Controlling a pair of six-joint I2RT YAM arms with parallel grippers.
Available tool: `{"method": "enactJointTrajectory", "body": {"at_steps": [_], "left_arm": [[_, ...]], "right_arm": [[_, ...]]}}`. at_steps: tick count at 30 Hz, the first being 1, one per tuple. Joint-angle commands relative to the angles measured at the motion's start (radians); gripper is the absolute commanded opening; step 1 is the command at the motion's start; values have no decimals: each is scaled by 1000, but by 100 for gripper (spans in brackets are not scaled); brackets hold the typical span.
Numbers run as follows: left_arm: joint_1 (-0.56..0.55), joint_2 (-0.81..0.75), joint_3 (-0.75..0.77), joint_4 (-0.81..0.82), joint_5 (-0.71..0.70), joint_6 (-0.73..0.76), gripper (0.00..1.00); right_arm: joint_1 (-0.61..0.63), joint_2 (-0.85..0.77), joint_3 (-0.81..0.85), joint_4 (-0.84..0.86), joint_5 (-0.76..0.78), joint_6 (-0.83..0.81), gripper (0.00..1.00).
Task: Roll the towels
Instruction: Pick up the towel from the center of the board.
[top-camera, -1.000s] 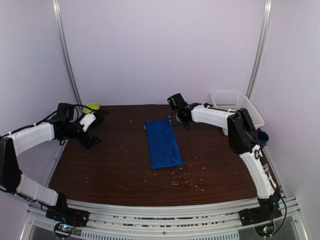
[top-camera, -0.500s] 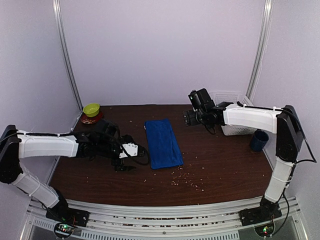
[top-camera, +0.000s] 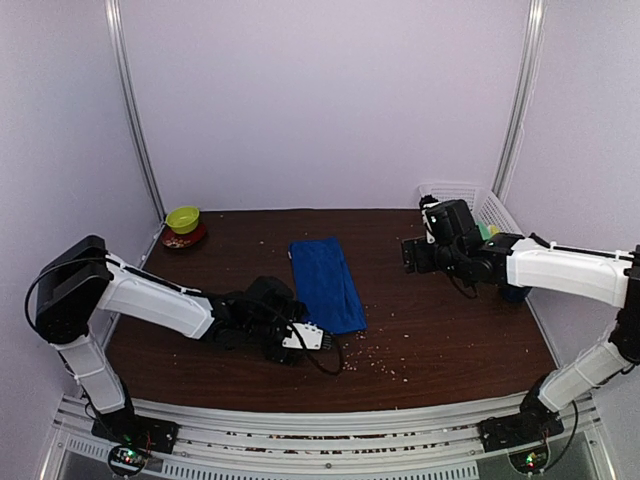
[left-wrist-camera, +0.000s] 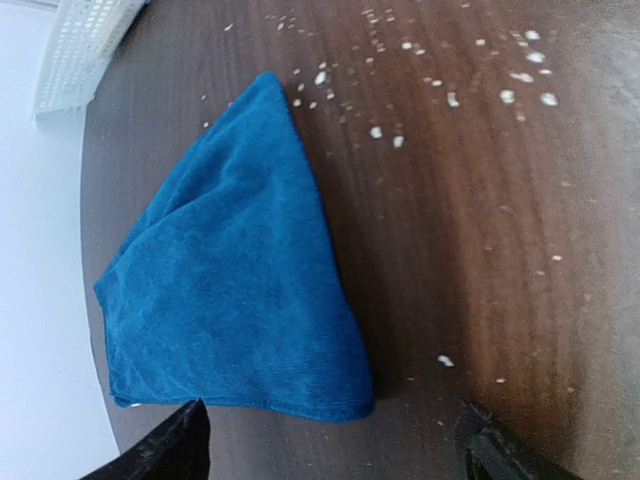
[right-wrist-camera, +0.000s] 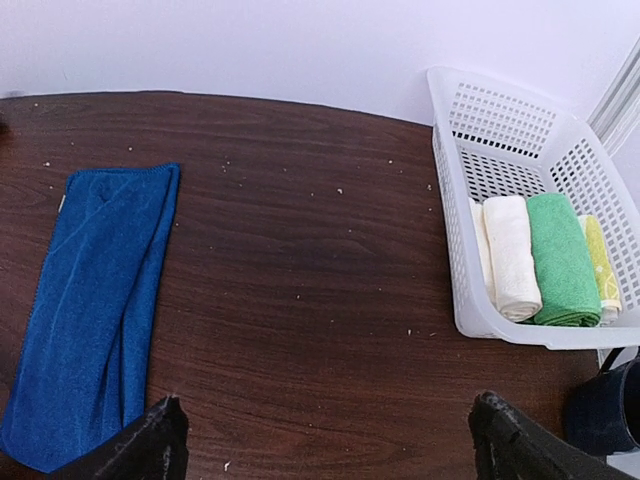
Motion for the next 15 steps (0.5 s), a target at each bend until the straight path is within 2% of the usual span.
{"method": "enactJointTrajectory", "body": {"at_steps": [1,9,15], "left_arm": [[-5,48,40,76,-105,-30,84],[-20,128,49,71,-110,-65,69],[-31,176,46,62,-96,-89,39]], "right_arm": [[8,-69,-58,56,-1,23,98],[13,-132,-134,100,24,22,98],[20,-140,-150,116,24,23,98]]}}
